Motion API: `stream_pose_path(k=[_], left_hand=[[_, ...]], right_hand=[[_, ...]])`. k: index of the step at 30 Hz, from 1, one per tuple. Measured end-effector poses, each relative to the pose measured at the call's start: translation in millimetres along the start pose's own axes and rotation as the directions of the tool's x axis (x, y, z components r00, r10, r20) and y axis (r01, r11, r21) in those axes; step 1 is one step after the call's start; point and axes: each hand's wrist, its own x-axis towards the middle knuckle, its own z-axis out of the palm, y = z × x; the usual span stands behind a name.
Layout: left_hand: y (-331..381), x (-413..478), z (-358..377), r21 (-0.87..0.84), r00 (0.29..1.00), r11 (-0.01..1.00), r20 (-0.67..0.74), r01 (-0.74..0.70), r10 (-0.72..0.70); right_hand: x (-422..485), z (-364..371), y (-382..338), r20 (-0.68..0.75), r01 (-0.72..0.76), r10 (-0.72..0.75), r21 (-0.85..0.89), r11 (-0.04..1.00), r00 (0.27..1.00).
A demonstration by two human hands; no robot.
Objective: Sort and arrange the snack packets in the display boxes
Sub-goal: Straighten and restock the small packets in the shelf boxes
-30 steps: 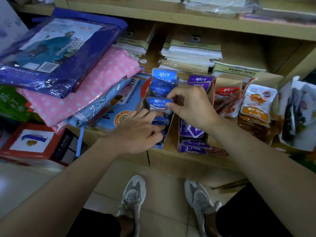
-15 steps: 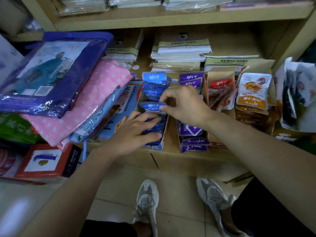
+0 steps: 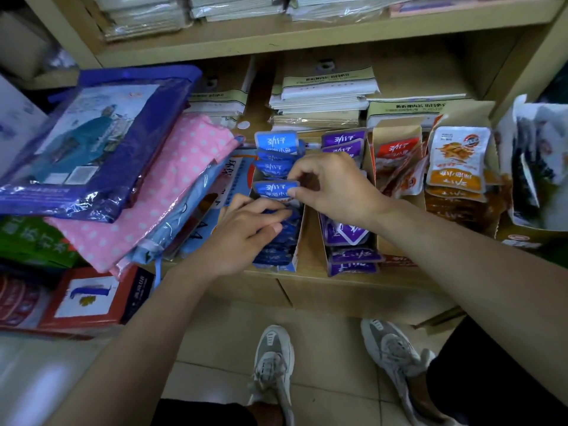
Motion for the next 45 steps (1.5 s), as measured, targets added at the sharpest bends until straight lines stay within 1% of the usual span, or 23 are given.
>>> stream_pose_path(k=[5,9,11,14,16,17,19,21,22,23,25,28,30,33,35,38,39,41,43,44,45], left_hand=[[8,-15,-21,0.045,0.988,0.997,-0.136,-0.067,0.073],[7,-25,-34,0.012,0.949,0.989,-0.279,-0.146,0.144],[6,-20,-32,-0.037,0.929,0.986,-0.342,-0.165,0.143],[10,-13,-24,-0.138,0.904,0.98,-0.421,-0.143,0.072],[9,-10,-21,-0.206,0.882,0.974,-0.471,-0.099,-0.01],[7,-10,-20,-0.251,0.871,0.966,-0.486,-0.064,-0.069],[-1,-11,-20,-0.286,0.845,0.958,-0.511,0.007,-0.158],[-8,-12,-19,-0.306,0.826,0.949,-0.513,0.077,-0.232],[-10,-13,-17,-0.341,0.826,0.936,-0.499,0.088,-0.26],[-12,-12,-17,-0.386,0.83,0.919,-0.485,0.08,-0.276],[-13,-12,-20,-0.448,0.84,0.894,-0.474,0.028,-0.263],[-10,-13,-29,-0.478,0.83,0.876,-0.512,-0.061,-0.221],[-6,-11,-30,-0.463,0.829,0.882,-0.526,-0.093,-0.189],[-3,-8,-26,-0.423,0.849,0.902,-0.506,-0.09,-0.152],[-3,-8,-26,-0.385,0.842,0.918,-0.523,-0.096,-0.132],[-1,-15,-25,-0.406,0.861,0.912,-0.485,-0.063,-0.156],[0,-19,-24,-0.401,0.864,0.914,-0.479,-0.057,-0.156],[1,-29,-25,-0.392,0.875,0.917,-0.466,-0.068,-0.134],[-1,-40,-29,-0.368,0.918,0.925,-0.391,-0.093,-0.064],[-3,-45,-30,-0.316,0.945,0.943,-0.327,-0.103,-0.007],[-6,-48,-28,-0.229,0.963,0.966,-0.265,-0.118,0.054]], right_hand=[[1,-3,1,-0.046,-0.011,0.011,0.003,1.0,0.999],[2,-2,-1,-0.006,0.002,-0.002,-0.015,1.0,1.0],[3,-2,-3,0.026,-0.037,0.036,0.03,0.999,0.999],[0,-4,-6,0.116,-0.142,0.124,0.167,0.976,0.986],[-4,-4,-7,0.177,-0.19,0.153,0.216,0.958,0.972],[-5,-3,-8,0.181,-0.19,0.153,0.209,0.959,0.972],[-6,2,-9,0.145,-0.139,0.12,0.13,0.982,0.982],[-6,9,-11,0.104,-0.075,0.068,0.058,0.996,0.992],[-6,12,-11,0.089,-0.056,0.052,0.05,0.997,0.995],[-6,14,-11,0.079,-0.045,0.04,0.056,0.997,0.996],[-5,16,-12,0.066,-0.038,0.032,0.088,0.995,0.997],[-8,13,-16,-0.003,-0.049,0.05,0.188,0.981,0.999],[-10,11,-19,-0.024,-0.036,0.041,0.181,0.983,0.999],[-11,12,-20,0.009,-0.008,0.007,0.064,0.998,1.0],[-11,14,-20,0.019,-0.008,0.007,0.043,0.999,1.0],[-11,17,-23,0.045,0.055,-0.054,-0.02,0.998,0.998],[-11,18,-23,0.044,0.083,-0.081,-0.045,0.996,0.996],[-10,19,-21,0.029,0.096,-0.094,-0.062,0.993,0.995],[-8,19,-19,0.011,0.078,-0.077,-0.045,0.996,0.997],[-8,19,-18,0.006,0.069,-0.069,-0.038,0.997,0.998],[-8,19,-17,-0.002,0.069,-0.069,-0.036,0.997,0.998]])
